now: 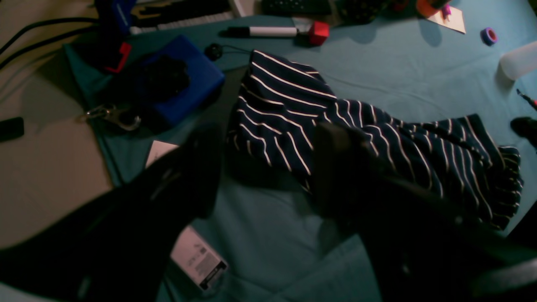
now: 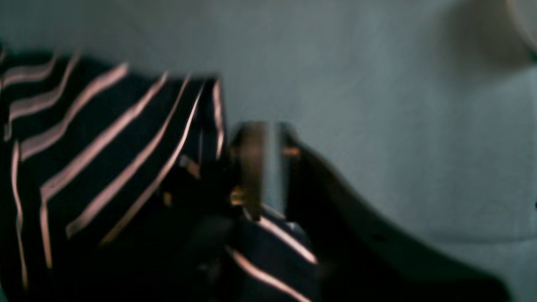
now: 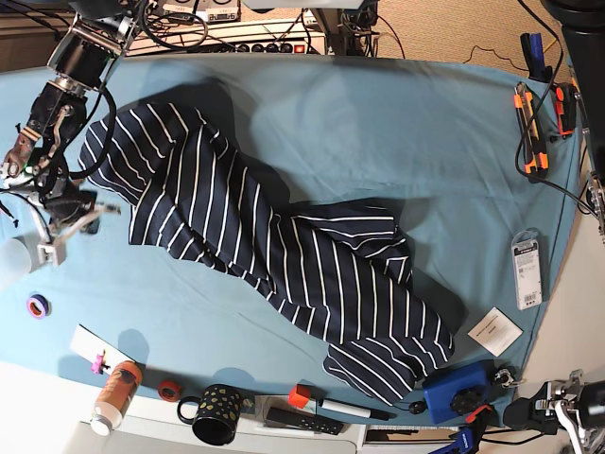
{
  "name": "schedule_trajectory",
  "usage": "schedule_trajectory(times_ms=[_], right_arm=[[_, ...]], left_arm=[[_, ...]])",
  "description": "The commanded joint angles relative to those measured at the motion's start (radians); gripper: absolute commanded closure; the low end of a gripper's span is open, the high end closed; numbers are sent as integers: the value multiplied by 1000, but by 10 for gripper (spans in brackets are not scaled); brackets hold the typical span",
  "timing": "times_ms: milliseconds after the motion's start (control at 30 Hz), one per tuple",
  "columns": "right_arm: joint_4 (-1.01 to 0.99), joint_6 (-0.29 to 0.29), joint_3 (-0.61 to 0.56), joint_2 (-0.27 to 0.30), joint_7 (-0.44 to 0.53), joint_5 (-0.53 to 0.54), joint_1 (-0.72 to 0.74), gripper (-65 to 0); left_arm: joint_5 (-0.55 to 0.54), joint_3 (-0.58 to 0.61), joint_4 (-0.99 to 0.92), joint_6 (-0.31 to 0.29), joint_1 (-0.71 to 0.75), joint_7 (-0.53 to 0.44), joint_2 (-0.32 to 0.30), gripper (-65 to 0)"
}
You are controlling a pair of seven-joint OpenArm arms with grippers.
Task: Layout the t-shirt on the table in an organized manner, then fold the t-shirt properly
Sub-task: 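Regrasp the shirt edge with the right gripper and drag it along the table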
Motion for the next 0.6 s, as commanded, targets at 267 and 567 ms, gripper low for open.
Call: schedule_trajectory(times_ms=[267,567], right_arm=[[19,-56,4,24,-34,73,-6,-215],[2,-53,38,-33,76,233,-25,-215]], left_arm=[[-18,-7,13,0,-43,-19,-9,-350],[-18,-7,13,0,-42,-19,-1,-350]])
